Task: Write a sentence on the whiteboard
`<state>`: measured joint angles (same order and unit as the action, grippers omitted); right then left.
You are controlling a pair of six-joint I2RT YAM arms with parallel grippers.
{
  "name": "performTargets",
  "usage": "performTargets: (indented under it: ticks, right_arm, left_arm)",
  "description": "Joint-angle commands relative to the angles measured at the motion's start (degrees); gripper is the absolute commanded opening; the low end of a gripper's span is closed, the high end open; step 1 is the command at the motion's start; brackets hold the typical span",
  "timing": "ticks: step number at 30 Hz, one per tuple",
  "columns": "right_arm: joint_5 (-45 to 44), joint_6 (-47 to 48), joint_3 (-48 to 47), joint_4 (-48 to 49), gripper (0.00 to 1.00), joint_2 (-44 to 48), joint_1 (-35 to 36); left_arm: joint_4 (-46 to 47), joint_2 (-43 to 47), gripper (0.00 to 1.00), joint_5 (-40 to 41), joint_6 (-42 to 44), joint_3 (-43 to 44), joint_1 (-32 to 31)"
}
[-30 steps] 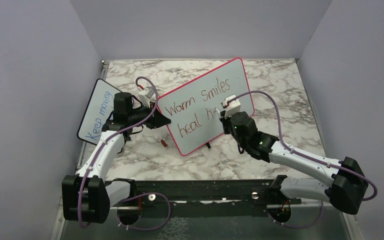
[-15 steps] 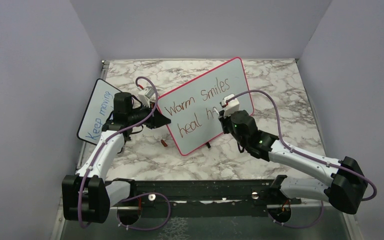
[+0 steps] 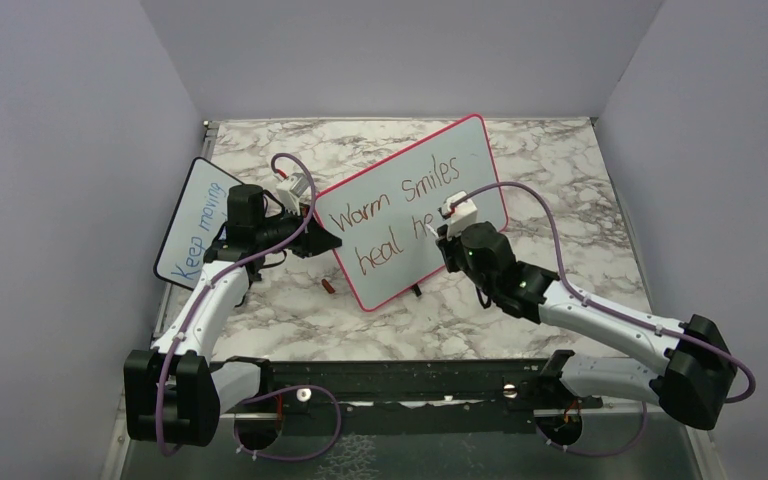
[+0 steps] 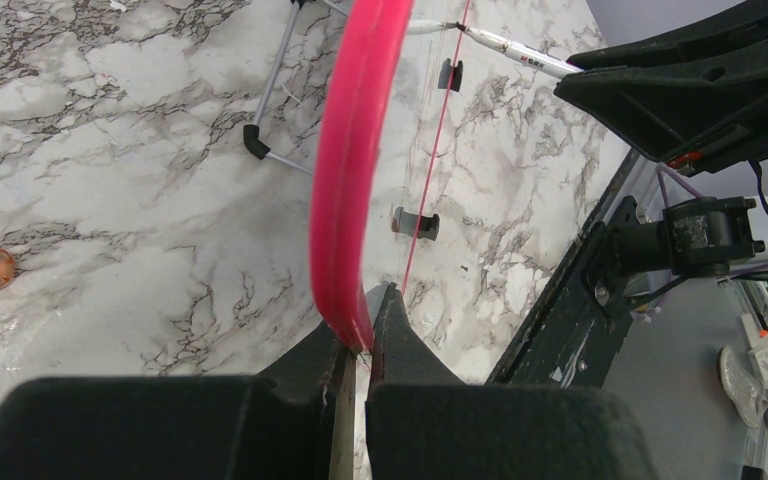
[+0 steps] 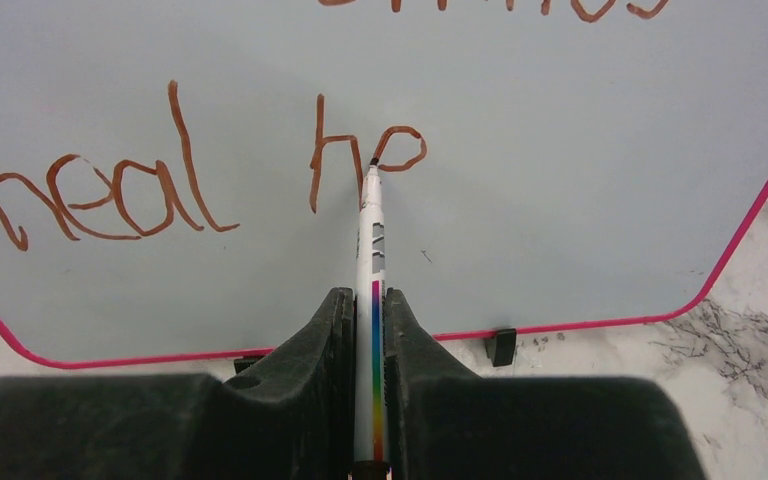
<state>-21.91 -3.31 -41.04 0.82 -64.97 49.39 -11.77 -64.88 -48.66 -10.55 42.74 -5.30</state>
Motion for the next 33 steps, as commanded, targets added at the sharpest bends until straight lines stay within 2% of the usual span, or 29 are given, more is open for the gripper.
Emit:
performTargets:
  ticks: [1,19,33]
  right_arm:
    - [2.9,-1.9,0.0,-5.0,0.00,0.4,-0.1]
    - [-6.4,-2.9,1.2,-5.4,0.00,0.0,-0.1]
    - [-6.2,-1.8,1.5,-1.8,0.00,3.1,-0.2]
  left_arm:
    - [-2.8,-1.3,0.00,9.8,5.6,-0.3,1.1]
    - [-2.8,-1.3,0.00,9.9,5.6,-0.4,1.1]
    - [-2.8,-1.3,0.00,9.9,5.7,-0.3,1.1]
